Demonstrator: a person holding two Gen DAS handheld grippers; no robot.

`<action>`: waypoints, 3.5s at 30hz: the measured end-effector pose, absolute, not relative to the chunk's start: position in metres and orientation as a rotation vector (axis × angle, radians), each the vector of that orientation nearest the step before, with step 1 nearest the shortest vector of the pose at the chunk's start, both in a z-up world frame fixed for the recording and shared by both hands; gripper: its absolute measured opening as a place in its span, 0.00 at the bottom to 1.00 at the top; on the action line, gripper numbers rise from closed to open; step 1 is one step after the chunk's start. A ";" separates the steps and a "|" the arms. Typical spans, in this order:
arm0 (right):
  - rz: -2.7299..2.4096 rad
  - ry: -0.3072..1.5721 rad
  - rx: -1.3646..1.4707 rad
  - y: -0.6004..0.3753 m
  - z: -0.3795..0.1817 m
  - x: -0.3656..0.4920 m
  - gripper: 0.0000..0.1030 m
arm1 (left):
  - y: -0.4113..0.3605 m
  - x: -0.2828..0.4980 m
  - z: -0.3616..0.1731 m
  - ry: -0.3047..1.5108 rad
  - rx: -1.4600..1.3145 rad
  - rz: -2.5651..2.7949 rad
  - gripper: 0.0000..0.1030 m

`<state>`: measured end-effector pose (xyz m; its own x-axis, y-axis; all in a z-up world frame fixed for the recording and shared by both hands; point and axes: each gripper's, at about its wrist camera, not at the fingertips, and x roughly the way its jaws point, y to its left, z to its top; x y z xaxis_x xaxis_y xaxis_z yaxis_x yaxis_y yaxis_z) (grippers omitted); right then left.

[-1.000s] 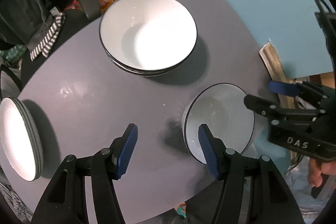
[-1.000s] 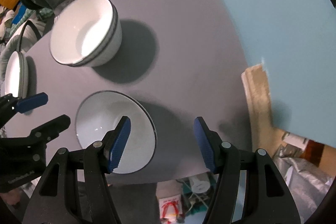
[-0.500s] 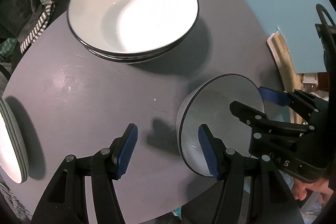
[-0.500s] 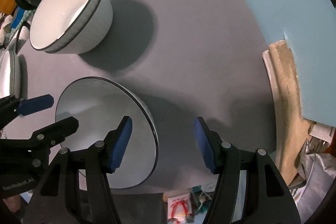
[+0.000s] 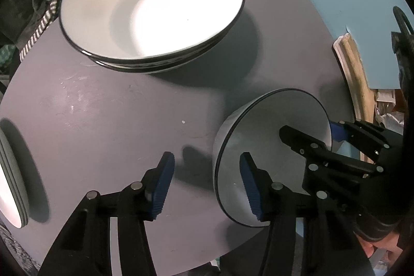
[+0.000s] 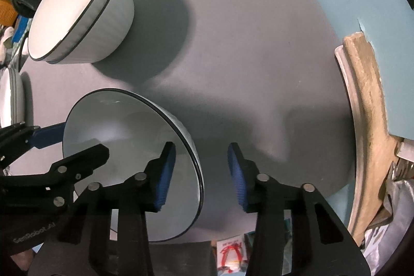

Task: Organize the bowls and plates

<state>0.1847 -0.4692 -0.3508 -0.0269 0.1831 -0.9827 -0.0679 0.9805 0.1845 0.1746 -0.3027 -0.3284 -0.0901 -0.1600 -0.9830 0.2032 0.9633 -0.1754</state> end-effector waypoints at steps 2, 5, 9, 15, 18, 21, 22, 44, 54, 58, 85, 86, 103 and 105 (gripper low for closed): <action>0.199 1.592 0.094 -0.468 -0.351 0.184 0.31 | -0.304 0.176 -0.329 1.640 0.037 -0.303 0.38; 0.200 1.599 0.102 -0.469 -0.353 0.187 0.24 | -0.304 0.178 -0.333 1.645 0.034 -0.298 0.33; 0.211 1.601 0.108 -0.470 -0.350 0.185 0.16 | -0.308 0.178 -0.335 1.655 0.024 -0.300 0.25; 0.225 1.604 0.103 -0.466 -0.351 0.179 0.11 | -0.307 0.182 -0.343 1.687 -0.042 -0.287 0.15; 0.222 1.600 0.085 -0.465 -0.348 0.179 0.10 | -0.308 0.180 -0.347 1.692 -0.035 -0.282 0.11; 0.221 1.602 0.083 -0.462 -0.348 0.178 0.09 | -0.305 0.170 -0.347 1.690 -0.021 -0.282 0.10; 0.221 1.602 0.082 -0.462 -0.347 0.178 0.09 | -0.306 0.170 -0.347 1.689 -0.019 -0.282 0.10; 0.198 1.616 0.126 -0.446 -0.356 0.180 0.07 | -0.306 0.161 -0.345 1.676 0.041 -0.263 0.07; 0.210 1.606 0.126 -0.448 -0.351 0.184 0.07 | -0.304 0.159 -0.333 1.661 0.012 -0.249 0.07; 0.216 1.594 0.123 -0.450 -0.342 0.186 0.07 | -0.296 0.161 -0.321 1.648 -0.003 -0.247 0.07; 0.278 1.501 0.072 -0.447 -0.269 0.210 0.07 | -0.262 0.187 -0.255 1.526 -0.045 -0.251 0.07; 0.282 1.498 0.065 -0.446 -0.268 0.211 0.07 | -0.261 0.188 -0.254 1.523 -0.048 -0.248 0.07; 0.318 1.487 0.018 -0.414 -0.261 0.253 0.07 | -0.246 0.223 -0.244 1.500 -0.060 -0.198 0.07; 0.319 1.484 0.012 -0.413 -0.261 0.259 0.07 | -0.244 0.229 -0.244 1.499 -0.059 -0.192 0.07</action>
<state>0.2592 -0.4130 -0.2605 0.0525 0.2172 -0.9747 -0.2030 0.9580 0.2025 0.2290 -0.2443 -0.2439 0.0602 -0.1634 -0.9847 0.0906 0.9833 -0.1577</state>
